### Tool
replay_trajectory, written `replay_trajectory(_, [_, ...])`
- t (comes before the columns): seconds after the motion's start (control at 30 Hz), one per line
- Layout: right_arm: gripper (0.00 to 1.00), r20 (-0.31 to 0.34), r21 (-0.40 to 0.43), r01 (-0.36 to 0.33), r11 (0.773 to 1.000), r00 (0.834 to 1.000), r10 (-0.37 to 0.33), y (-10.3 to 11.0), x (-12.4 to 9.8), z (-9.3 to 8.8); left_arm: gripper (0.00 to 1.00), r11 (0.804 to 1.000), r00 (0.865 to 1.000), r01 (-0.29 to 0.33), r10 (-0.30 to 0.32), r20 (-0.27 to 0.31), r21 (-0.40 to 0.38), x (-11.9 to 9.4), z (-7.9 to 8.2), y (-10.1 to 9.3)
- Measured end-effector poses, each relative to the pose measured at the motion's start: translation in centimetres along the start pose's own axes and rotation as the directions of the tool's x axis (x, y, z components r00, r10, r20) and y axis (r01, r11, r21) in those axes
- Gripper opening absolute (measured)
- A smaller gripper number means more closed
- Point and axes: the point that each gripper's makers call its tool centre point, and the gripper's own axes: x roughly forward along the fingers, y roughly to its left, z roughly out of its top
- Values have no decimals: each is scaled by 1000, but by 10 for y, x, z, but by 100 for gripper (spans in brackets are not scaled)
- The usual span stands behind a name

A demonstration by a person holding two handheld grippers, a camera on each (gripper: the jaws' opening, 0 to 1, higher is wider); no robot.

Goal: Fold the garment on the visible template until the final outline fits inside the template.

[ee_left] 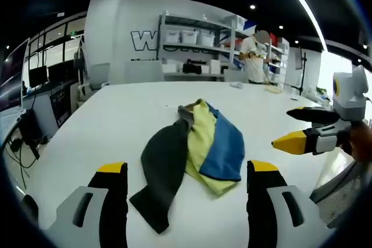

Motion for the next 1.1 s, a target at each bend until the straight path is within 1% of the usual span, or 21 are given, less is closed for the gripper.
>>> replay_trajectory(1.1, [94, -6, -3, -5, 1000, 1000, 5, 1, 1, -1, 78, 1000, 1000, 8, -8, 4, -8, 0, 1, -1])
